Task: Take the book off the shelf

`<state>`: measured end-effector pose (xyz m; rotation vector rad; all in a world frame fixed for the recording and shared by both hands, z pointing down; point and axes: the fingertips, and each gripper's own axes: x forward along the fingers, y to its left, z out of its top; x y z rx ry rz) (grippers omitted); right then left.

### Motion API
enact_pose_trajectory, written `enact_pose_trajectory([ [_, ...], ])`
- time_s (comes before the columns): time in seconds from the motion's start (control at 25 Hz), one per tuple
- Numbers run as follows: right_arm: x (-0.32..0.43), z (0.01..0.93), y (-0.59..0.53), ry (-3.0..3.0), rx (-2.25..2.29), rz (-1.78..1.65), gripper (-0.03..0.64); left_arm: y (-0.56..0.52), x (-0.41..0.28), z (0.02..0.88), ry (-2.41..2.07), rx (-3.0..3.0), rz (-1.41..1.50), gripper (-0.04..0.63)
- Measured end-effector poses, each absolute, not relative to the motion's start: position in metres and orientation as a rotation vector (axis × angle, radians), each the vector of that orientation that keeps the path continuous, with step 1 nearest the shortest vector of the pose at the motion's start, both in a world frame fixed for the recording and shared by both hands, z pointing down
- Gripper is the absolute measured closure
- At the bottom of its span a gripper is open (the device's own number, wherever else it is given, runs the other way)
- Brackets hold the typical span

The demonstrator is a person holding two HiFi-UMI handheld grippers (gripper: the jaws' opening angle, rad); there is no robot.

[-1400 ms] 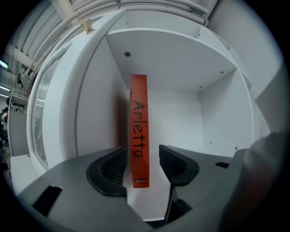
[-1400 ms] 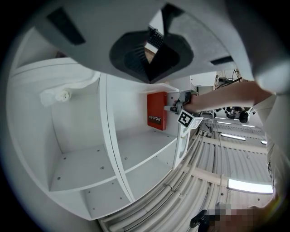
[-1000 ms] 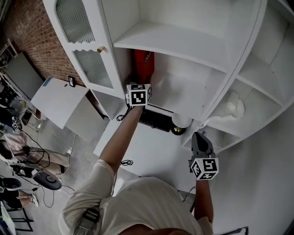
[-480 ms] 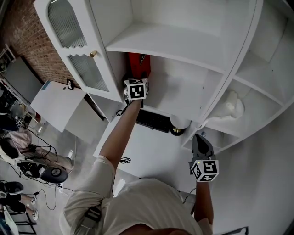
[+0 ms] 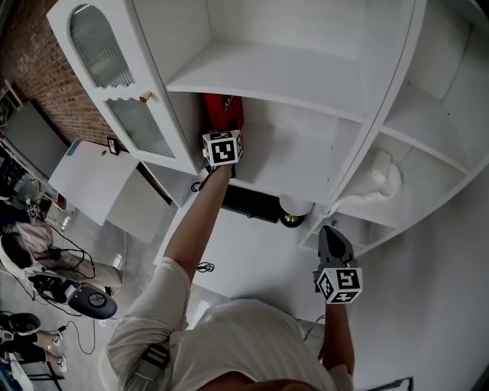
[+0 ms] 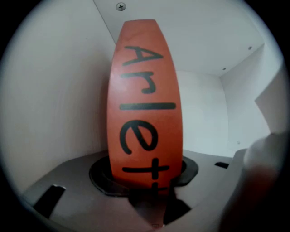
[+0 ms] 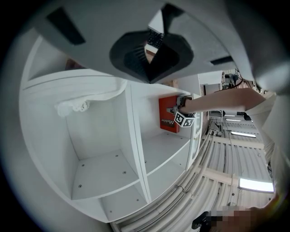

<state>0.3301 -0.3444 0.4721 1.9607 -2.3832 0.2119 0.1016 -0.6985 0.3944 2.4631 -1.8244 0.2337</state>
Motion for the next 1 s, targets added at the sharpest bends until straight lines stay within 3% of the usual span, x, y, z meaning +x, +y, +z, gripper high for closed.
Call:
enact_pose_trajectory([
  [0.24, 0.331, 0.473, -0.343, -2.393, 1.950, 0.216, 0.615, -0.689, 0.103, 0.389, -1.810, 2.488, 0.230, 0.439],
  [1.0, 0.318, 0.474, -0.330, -2.472, 1.795, 0.171, 0.615, -0.601, 0.089, 0.385, -1.739, 2.551, 0.152, 0.446],
])
